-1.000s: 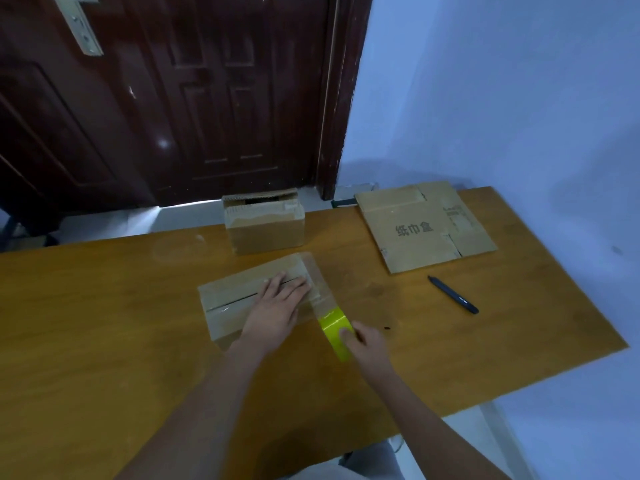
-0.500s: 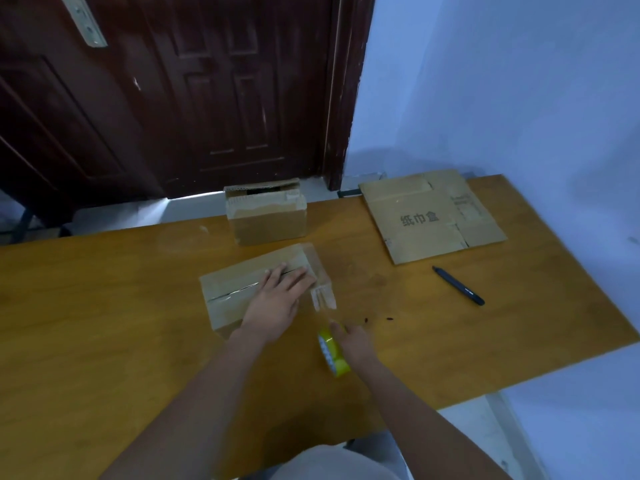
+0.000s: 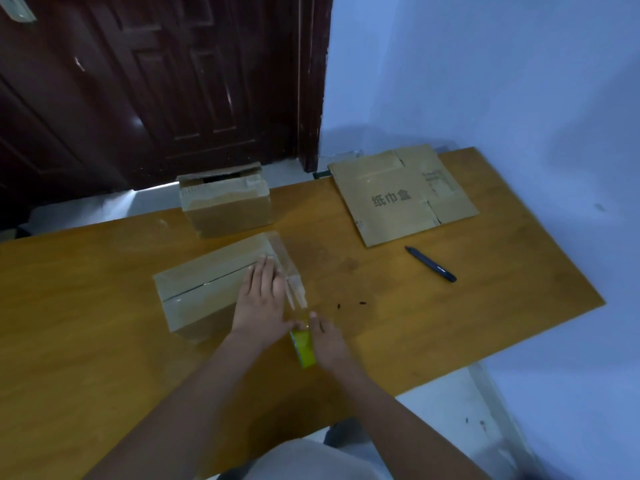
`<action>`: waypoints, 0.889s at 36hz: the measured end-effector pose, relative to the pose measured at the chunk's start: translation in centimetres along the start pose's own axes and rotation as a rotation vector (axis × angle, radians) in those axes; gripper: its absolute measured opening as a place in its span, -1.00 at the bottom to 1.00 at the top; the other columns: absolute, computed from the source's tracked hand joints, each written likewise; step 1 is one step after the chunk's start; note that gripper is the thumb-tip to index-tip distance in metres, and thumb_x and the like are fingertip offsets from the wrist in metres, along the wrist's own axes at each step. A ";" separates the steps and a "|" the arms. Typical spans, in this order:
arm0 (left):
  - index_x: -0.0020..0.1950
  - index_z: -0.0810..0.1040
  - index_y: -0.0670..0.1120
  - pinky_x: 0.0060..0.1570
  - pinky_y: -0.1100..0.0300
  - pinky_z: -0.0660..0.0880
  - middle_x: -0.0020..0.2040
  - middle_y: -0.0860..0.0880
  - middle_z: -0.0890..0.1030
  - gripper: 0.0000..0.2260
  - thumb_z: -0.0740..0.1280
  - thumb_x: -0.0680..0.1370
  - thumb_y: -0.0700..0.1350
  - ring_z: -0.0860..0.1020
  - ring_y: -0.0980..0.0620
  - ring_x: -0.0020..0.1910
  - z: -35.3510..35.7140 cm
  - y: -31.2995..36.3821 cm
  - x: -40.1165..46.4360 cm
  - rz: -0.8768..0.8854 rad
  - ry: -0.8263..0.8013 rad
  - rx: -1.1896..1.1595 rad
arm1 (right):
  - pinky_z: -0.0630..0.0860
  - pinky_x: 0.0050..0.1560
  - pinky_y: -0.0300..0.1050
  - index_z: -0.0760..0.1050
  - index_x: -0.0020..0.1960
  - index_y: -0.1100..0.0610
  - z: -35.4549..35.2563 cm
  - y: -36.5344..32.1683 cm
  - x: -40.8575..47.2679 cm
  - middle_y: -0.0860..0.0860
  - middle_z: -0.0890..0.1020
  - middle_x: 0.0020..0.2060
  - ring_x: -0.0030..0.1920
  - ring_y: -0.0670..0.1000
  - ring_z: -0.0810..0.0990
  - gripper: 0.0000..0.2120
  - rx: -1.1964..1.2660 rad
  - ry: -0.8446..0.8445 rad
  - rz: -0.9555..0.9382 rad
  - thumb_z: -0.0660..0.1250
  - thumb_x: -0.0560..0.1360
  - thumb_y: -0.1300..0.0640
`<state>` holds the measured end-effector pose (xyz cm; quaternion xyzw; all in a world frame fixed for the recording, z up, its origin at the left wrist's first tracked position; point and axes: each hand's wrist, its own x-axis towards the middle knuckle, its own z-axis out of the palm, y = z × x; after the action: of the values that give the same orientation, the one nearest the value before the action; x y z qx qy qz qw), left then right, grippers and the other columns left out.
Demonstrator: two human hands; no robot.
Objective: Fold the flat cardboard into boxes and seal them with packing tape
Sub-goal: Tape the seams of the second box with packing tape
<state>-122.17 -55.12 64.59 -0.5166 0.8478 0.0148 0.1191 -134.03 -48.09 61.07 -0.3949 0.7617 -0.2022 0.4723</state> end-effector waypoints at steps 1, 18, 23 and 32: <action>0.52 -0.13 -0.27 0.44 -0.05 -0.29 0.53 -0.25 -0.18 0.02 0.12 0.40 0.46 -0.21 -0.20 0.52 0.0 0.0 0.1 -0.009 -0.004 0.004 | 0.37 0.03 -0.10 0.48 0.17 0.28 -0.4 0.0 -0.1 0.23 0.56 0.10 0.08 0.13 0.52 -0.51 0.051 -0.036 0.003 -0.05 0.65 -0.05; 0.46 -0.07 -0.26 0.43 0.07 -0.28 0.50 -0.23 0.19 0.16 0.25 0.21 0.52 0.15 -0.17 0.50 0.3 -0.1 0.5 -0.107 -0.057 -0.052 | 0.33 0.27 0.15 -0.04 0.51 0.17 -20.8 6.8 12.3 0.15 0.16 0.43 0.40 0.20 0.18 -0.40 -0.501 0.381 0.290 0.18 0.59 0.10; 0.29 -0.56 -0.22 0.39 0.05 -0.43 0.50 -0.11 -0.32 0.08 0.03 0.35 0.53 -0.28 -0.12 0.51 0.3 0.0 0.4 -0.075 -0.032 -0.037 | 0.37 0.21 0.17 0.21 0.41 0.16 -21.2 8.9 12.8 0.15 0.24 0.39 0.34 0.21 0.26 -0.58 -0.702 0.267 0.291 0.15 0.62 0.04; 0.48 -0.38 -0.23 0.41 0.04 -0.37 0.53 -0.16 -0.28 0.10 0.05 0.35 0.52 -0.30 -0.12 0.51 -0.7 0.5 0.5 -0.101 -0.088 0.014 | 0.47 -0.14 0.02 0.32 0.20 0.21 -16.1 8.8 10.1 0.15 0.47 0.10 -0.04 0.14 0.50 -0.76 -0.693 0.147 0.028 0.09 0.63 0.07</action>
<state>-122.89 -55.40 65.08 -0.5568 0.8146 0.0254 0.1607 -154.24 -51.74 57.02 -0.5056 0.8223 0.0472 0.2569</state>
